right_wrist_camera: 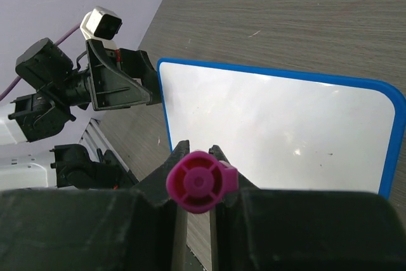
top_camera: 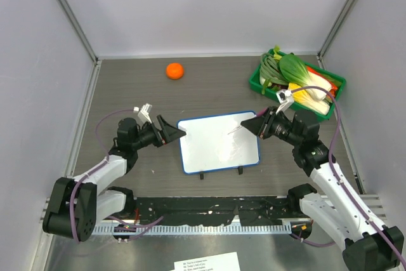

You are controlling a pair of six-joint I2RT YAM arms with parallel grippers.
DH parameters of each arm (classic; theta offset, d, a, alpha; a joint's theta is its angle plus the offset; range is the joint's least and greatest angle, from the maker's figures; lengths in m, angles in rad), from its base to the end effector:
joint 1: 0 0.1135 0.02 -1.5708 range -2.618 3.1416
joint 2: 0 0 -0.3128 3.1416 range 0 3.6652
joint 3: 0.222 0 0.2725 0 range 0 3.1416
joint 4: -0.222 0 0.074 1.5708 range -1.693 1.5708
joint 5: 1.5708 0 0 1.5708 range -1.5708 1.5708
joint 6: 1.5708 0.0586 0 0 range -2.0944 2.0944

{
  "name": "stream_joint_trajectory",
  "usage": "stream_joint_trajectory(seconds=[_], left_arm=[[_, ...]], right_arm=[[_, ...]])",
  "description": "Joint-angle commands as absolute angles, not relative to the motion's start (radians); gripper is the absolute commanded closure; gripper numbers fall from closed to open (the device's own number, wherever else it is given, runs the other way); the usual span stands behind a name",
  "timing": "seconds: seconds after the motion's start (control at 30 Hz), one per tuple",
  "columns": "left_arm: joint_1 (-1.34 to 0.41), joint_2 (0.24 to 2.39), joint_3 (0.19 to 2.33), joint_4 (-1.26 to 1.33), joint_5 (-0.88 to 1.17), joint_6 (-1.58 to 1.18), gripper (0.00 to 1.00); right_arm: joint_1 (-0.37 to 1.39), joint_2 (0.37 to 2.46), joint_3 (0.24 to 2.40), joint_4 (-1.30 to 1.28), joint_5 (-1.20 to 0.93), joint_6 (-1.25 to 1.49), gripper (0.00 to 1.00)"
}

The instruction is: Write a sentence on the whiteboard

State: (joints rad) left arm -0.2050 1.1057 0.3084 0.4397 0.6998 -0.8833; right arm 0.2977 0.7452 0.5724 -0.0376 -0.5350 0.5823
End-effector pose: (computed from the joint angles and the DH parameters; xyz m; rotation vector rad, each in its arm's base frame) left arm 0.2074 -0.0817 0.2032 -0.1912 2.0917 -1.3671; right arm 0.1671 0.0825 0.3130 -0.1432 1.8839 1.0930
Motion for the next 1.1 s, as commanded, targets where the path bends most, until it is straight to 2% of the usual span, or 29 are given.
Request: stream_joint_trajectory(seconds=[0.0,0.27,0.37,0.5,0.6,0.67,0.83,1.07], left_arm=[[-0.206,1.126,0.322,0.638,0.689,-0.882,0.11],[-0.206,1.115,0.267,0.697,0.684,-0.822,0.15],[-0.207,1.017,0.278,0.515,0.614,-0.743,0.15],[-0.207,0.780,0.357,0.139,0.358,-0.643,0.13],[-0.212,0.617,0.400,0.022,0.238,-0.615,0.11],[-0.218,0.574,0.435,0.003,0.236,-0.607,0.10],[-0.303,0.690,0.537,0.052,0.446,-0.594,0.11],[-0.567,0.874,0.641,0.113,0.480,-0.474,0.12]], right_arm=[[0.308,0.732,0.597,0.035,-0.508,0.600,0.99],[0.402,0.775,0.603,0.057,-0.430,0.595,0.99],[0.439,0.807,0.617,0.071,-0.413,0.591,0.99],[0.488,0.847,0.633,0.094,-0.411,0.600,0.99],[0.518,0.870,0.635,0.120,-0.414,0.604,0.99],[0.534,0.890,0.635,0.146,-0.420,0.615,0.99],[0.558,0.942,0.655,0.193,-0.489,0.626,0.99],[0.586,0.962,0.675,0.210,-0.545,0.630,1.00]])
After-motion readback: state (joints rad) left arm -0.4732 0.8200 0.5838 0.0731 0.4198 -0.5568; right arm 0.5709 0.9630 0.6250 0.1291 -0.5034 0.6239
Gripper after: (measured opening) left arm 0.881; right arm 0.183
